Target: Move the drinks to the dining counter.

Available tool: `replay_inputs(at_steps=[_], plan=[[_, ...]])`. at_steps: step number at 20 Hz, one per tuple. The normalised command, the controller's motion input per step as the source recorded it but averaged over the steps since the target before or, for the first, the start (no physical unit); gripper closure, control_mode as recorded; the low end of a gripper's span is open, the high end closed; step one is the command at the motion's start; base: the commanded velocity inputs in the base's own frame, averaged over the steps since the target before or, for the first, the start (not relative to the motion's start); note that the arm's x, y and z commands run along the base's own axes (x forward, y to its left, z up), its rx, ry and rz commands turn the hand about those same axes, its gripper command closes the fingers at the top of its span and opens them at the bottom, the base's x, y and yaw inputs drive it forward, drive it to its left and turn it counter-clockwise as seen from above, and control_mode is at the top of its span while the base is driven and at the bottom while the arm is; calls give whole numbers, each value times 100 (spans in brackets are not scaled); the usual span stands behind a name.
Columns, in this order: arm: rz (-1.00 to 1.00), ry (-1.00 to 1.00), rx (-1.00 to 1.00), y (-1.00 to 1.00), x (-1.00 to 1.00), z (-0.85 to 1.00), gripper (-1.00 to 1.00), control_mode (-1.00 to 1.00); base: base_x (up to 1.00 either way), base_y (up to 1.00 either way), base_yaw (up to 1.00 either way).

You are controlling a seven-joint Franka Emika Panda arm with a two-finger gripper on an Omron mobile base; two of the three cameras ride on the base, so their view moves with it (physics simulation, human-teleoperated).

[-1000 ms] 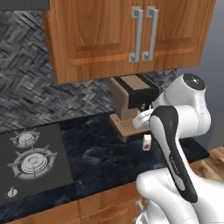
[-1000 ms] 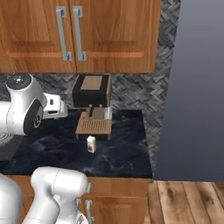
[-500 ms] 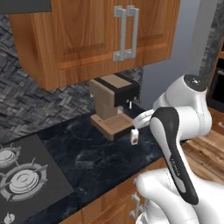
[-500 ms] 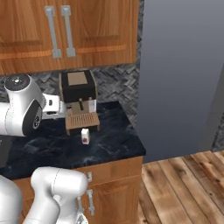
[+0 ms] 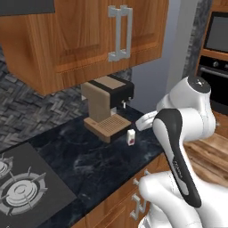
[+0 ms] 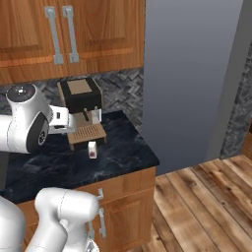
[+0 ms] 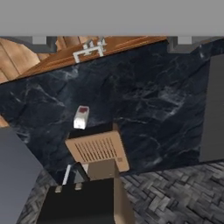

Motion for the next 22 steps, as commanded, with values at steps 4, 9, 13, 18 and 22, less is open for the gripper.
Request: replay_inputs(at_steps=[4, 9, 13, 18, 22], plan=[[0, 0, 0, 0, 0, 0, -100, 100, 49, 6, -14], [-20, 5, 0, 2, 6, -8, -100, -100, 0, 0, 0], [-20, 7, 0, 0, 11, -11, -100, -100, 0, 0, 0], [-9, 2, 0, -2, 3, -5, -100, -100, 0, 0, 0], [1, 6, 0, -11, 0, -32, -100, -100, 0, 0, 0]])
